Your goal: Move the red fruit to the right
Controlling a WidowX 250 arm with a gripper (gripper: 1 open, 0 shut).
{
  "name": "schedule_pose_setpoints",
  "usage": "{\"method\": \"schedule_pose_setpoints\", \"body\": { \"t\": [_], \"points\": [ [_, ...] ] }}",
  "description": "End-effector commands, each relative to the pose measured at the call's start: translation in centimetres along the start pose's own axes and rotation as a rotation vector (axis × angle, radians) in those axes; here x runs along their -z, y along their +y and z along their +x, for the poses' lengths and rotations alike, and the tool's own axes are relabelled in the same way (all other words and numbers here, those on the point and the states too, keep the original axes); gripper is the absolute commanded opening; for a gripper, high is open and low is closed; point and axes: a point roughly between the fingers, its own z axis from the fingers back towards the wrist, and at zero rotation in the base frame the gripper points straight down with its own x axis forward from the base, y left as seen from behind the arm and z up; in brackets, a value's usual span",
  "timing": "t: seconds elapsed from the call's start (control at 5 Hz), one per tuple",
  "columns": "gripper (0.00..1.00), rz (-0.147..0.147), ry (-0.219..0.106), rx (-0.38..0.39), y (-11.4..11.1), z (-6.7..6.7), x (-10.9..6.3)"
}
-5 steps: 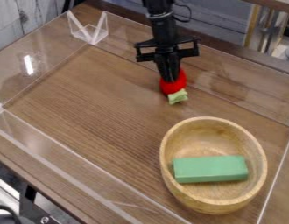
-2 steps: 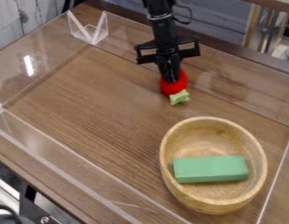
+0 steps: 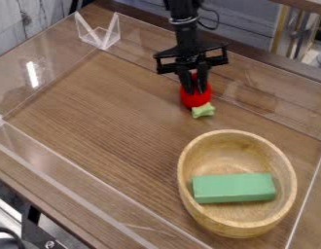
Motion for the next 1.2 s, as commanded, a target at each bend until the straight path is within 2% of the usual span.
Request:
{"method": "schedule_pose_setpoints", "body": {
  "t": [0.0, 0.4, 0.8, 1.0],
  "points": [
    [1.00, -0.018, -0.071, -0.025, -1.3, 0.4, -2.8],
    [1.00, -0.024, -0.096, -0.120, -0.8, 0.9, -3.2],
    [1.00, -0.027, -0.108, -0.166, 0.1, 0.5, -1.3],
    [1.00, -0.033, -0.100, -0.119, 0.2, -0.1, -3.1]
  ]
}}
